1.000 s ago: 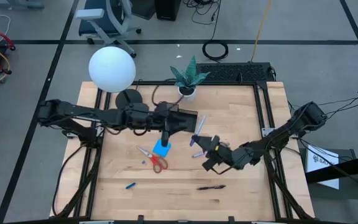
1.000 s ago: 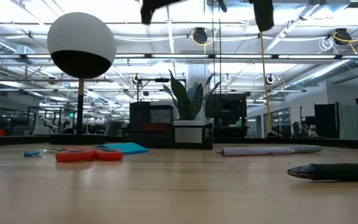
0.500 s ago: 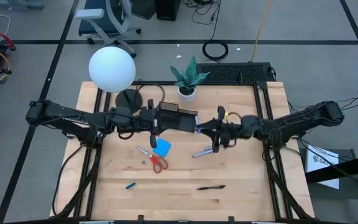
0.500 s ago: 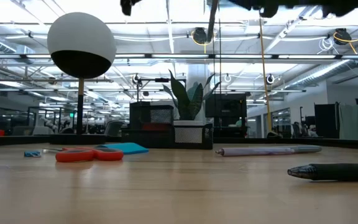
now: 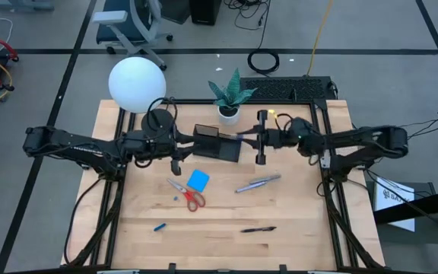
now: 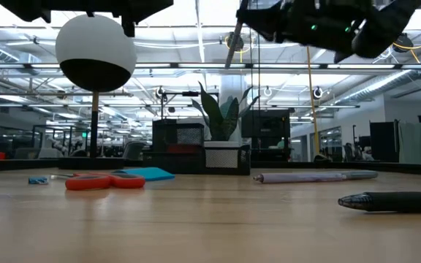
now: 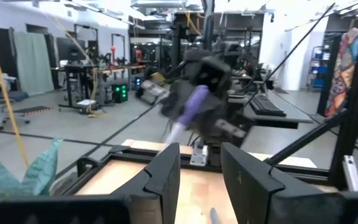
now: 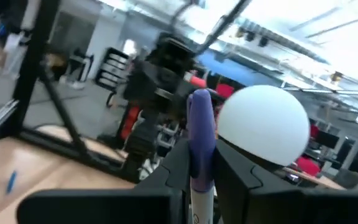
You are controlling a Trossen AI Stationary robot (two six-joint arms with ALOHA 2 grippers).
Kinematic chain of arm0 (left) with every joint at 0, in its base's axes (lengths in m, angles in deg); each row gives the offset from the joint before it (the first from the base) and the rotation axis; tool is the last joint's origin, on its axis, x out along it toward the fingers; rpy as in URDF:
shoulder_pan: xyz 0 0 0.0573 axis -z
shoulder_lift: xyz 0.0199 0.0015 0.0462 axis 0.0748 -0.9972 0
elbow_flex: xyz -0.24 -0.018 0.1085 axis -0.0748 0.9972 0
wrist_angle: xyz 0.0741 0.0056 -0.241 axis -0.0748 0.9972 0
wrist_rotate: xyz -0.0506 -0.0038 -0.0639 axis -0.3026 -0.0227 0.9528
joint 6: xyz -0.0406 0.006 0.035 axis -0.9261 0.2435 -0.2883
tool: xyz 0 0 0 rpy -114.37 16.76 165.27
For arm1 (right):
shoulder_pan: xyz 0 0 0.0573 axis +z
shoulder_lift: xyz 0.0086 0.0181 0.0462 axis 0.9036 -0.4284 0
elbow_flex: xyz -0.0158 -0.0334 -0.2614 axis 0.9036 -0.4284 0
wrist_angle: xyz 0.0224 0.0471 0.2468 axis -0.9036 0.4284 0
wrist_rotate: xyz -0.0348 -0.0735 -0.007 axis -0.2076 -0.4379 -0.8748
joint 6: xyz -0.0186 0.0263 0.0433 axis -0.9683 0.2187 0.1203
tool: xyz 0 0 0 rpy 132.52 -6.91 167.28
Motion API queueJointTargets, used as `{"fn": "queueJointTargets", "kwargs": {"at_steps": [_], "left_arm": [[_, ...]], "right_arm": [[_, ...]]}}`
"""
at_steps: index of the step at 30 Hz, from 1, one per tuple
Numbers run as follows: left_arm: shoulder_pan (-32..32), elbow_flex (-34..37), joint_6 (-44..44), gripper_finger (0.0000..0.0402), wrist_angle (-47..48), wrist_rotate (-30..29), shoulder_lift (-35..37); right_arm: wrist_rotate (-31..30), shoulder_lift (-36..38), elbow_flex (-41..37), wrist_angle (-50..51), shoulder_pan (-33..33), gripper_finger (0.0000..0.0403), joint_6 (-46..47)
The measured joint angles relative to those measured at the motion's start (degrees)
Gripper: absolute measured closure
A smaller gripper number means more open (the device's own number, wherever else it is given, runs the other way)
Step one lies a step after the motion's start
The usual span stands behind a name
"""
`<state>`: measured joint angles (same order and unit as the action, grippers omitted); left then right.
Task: Pick and place office supplies into organizer
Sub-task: Put the blue pen into the desk organizer
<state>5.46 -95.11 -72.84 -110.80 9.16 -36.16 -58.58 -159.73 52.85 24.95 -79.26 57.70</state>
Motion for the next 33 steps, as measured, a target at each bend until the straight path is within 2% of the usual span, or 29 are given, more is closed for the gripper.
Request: {"fn": "queueJointTargets", "kwargs": {"at_steps": [4, 18, 33], "left_arm": [[0.0, 0.0, 0.2, 0.0277, -0.2, 0.0, 0.1], [0.0, 0.0, 0.3, 0.0277, -0.8, 0.0, 0.2], [0.0, 0.0, 0.2, 0.0277, -1.1, 0.0, 0.1]], "right_arm": [[0.1, -6.5, 1.0, -6.1, -3.3, 0.0364, 5.2], [2.8, -22.2, 12.3, -5.7, -7.9, 0.0365, 11.3], [2.8, -33.2, 14.2, -10.2, -11.0, 0.0365, 16.1]]}}
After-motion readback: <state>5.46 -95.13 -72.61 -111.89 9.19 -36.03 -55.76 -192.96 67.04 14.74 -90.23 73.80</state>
